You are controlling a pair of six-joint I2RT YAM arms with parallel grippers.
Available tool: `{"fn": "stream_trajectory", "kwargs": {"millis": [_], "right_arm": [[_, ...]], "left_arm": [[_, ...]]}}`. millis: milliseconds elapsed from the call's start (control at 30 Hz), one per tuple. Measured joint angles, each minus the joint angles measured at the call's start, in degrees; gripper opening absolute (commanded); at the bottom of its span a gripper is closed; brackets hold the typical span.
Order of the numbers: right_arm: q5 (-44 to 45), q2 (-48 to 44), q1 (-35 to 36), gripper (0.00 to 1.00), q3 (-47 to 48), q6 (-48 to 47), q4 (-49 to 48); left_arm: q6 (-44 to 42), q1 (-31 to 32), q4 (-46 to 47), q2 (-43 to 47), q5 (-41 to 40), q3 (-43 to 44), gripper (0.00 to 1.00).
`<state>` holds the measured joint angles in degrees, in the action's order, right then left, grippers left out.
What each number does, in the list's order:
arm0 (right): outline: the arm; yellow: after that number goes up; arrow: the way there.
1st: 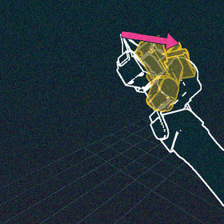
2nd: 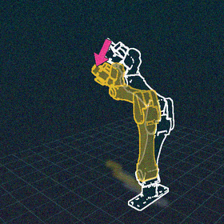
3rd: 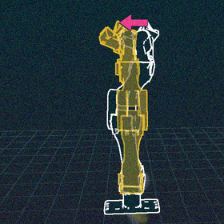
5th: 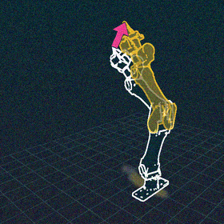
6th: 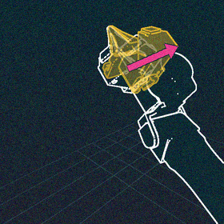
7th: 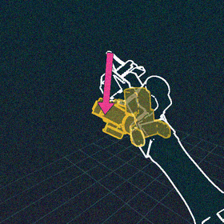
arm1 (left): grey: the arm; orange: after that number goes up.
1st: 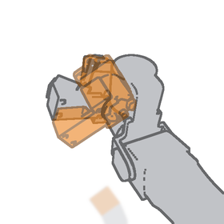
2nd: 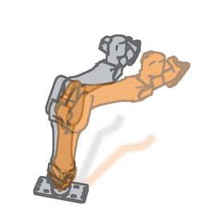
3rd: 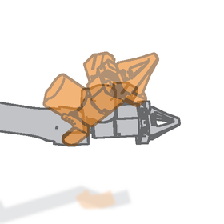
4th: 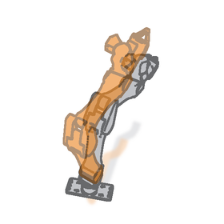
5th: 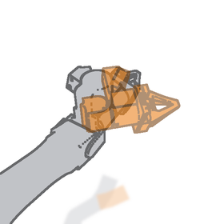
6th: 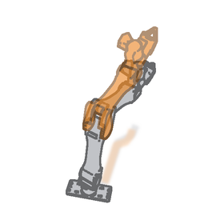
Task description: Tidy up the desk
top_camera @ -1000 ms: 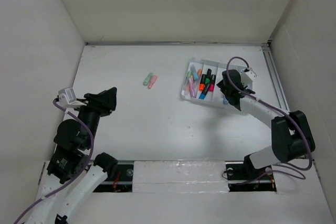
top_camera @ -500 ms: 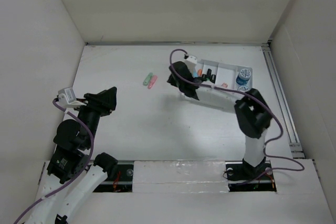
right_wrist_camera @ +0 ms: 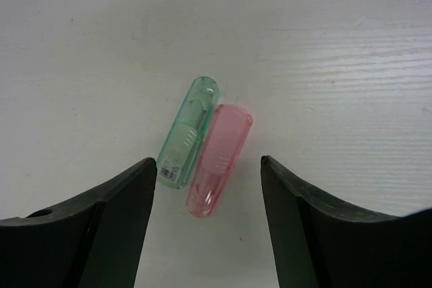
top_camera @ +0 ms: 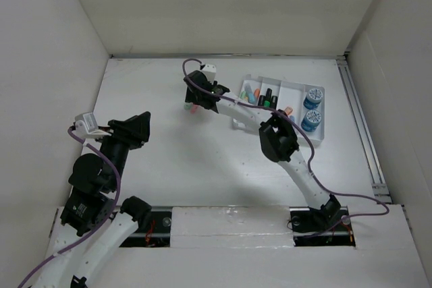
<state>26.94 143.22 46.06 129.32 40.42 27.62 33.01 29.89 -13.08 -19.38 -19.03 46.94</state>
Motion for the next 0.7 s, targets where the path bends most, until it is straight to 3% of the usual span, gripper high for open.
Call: {"fn": "stream_trajectory", "kwargs": {"millis": [167,233,367,700], "right_arm": [[-0.85,4.15,0.07,0.60,6.12,-0.55,3.19],[-0.92,4.50,0.07,0.50,6.10,-0.57,4.24],[-1.11,4.70,0.04,0.45,6.05,-0.66,5.90],[-2.01,5.88,0.07,0.55,6.08,-0.52,6.93]], "left_arm": [[0.00,0.00,-0.02,0.00,-0.02,0.02,0.46],[0.00,0.00,-0.02,0.02,0.00,0.00,0.46],[0.00,0.00,-0.02,0.02,0.00,0.00,0.46],[0.00,0.00,-0.02,0.07,0.00,0.00,0.46]]}}
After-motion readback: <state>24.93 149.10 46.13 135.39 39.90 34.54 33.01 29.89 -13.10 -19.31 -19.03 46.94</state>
